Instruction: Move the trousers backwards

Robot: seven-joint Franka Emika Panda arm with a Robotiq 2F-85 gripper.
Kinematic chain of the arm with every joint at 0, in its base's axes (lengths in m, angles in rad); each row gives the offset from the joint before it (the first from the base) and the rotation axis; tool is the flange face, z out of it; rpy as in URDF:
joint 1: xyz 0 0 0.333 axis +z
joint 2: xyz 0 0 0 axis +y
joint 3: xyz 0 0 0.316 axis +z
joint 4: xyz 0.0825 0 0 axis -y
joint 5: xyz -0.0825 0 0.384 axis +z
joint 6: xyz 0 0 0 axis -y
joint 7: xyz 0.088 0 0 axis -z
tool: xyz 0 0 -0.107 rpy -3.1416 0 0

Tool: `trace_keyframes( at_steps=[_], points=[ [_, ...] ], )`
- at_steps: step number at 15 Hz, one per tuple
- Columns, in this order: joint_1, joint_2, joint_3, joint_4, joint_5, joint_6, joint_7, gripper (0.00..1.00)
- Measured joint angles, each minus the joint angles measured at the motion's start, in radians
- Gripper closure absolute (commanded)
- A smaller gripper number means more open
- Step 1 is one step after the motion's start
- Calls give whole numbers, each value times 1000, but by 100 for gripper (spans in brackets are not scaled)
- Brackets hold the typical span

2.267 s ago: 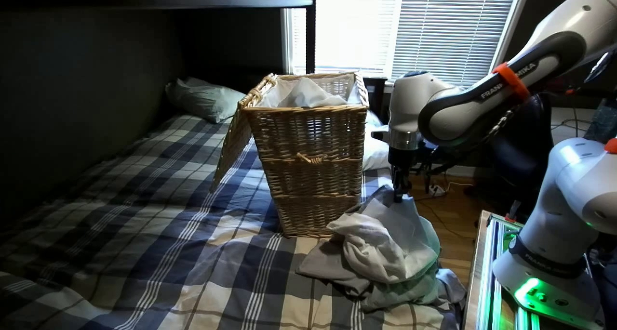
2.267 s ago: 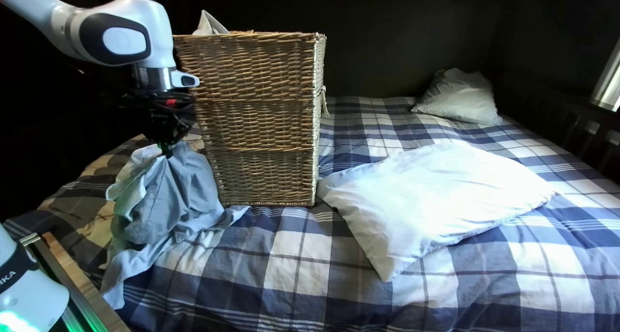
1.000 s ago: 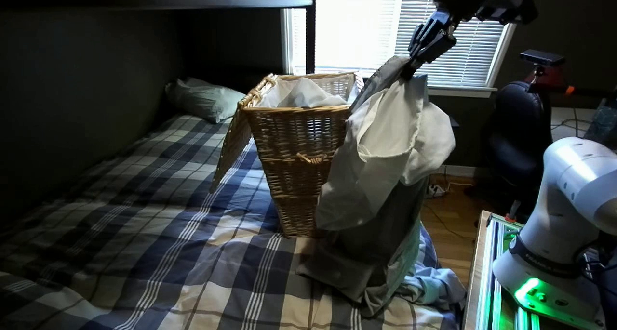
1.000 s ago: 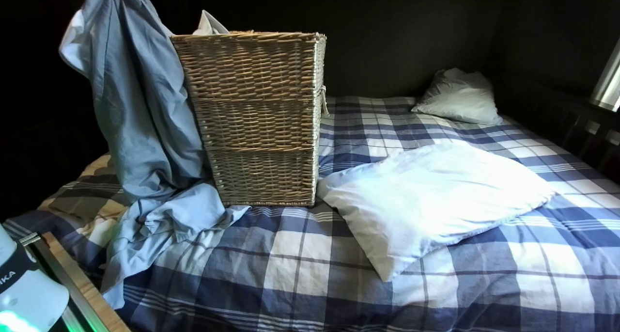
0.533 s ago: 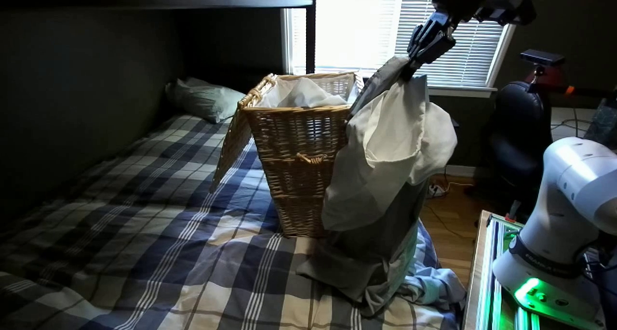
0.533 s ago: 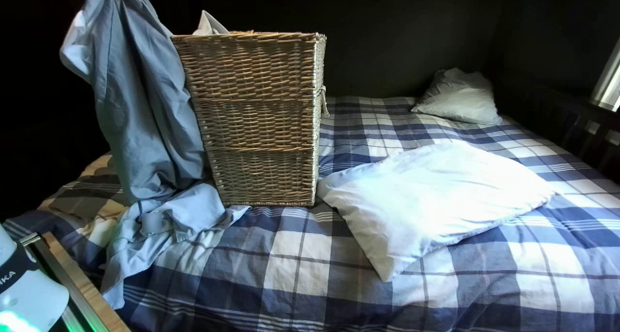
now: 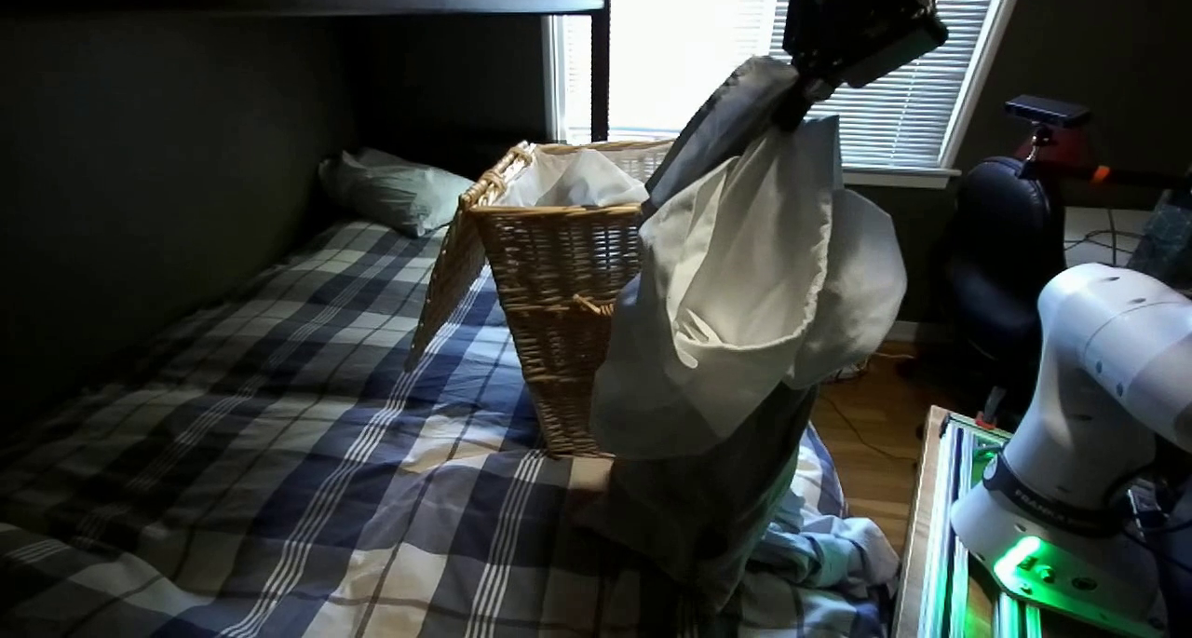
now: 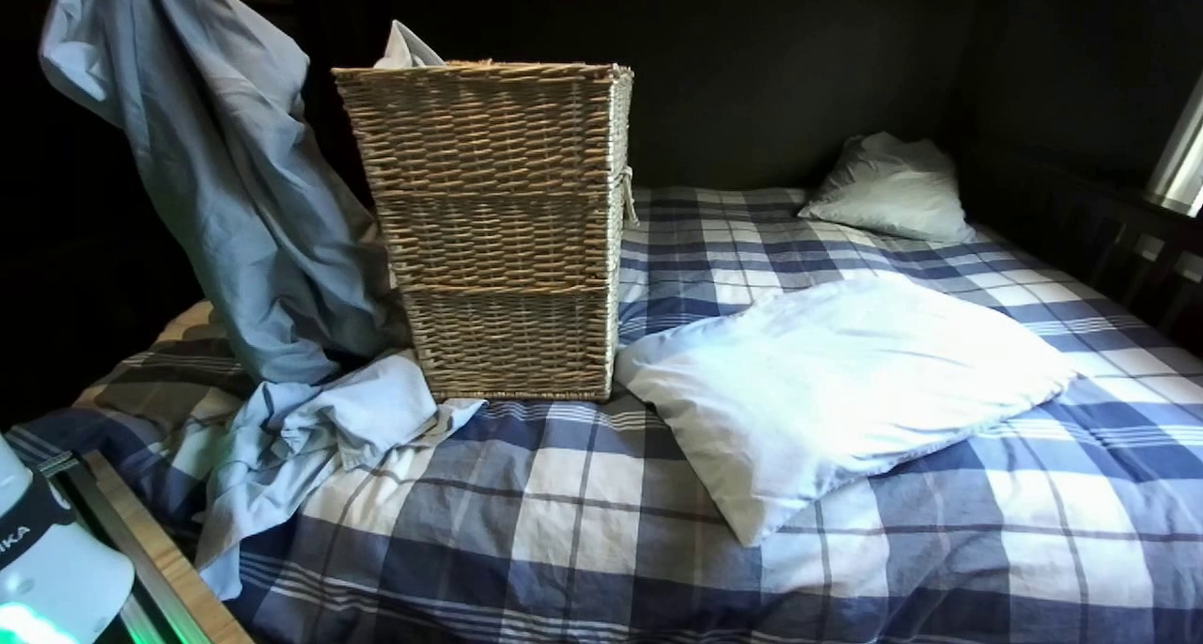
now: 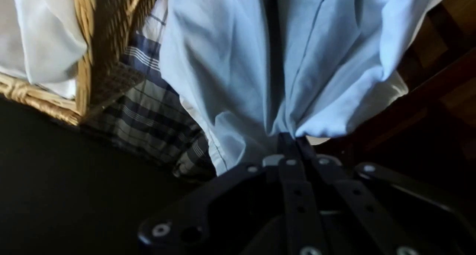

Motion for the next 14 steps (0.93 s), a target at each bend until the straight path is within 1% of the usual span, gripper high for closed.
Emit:
trace_keyframes(
  at_steps=[3, 6, 8, 10, 11, 13, 14],
  points=[
    [13, 97, 55, 91, -5, 20, -3, 99],
    [11, 196, 97, 138, -56, 115, -4, 99],
    [11, 257, 118, 143, -77, 234, -3, 99],
    [7, 317, 141, 142, -107, 390, 12, 99],
    [2, 347, 154, 139, -134, 471, 26, 99],
    [-8, 400, 177, 131, -195, 598, 56, 99],
    [-13, 423, 186, 124, -226, 646, 66, 73]
  ],
)
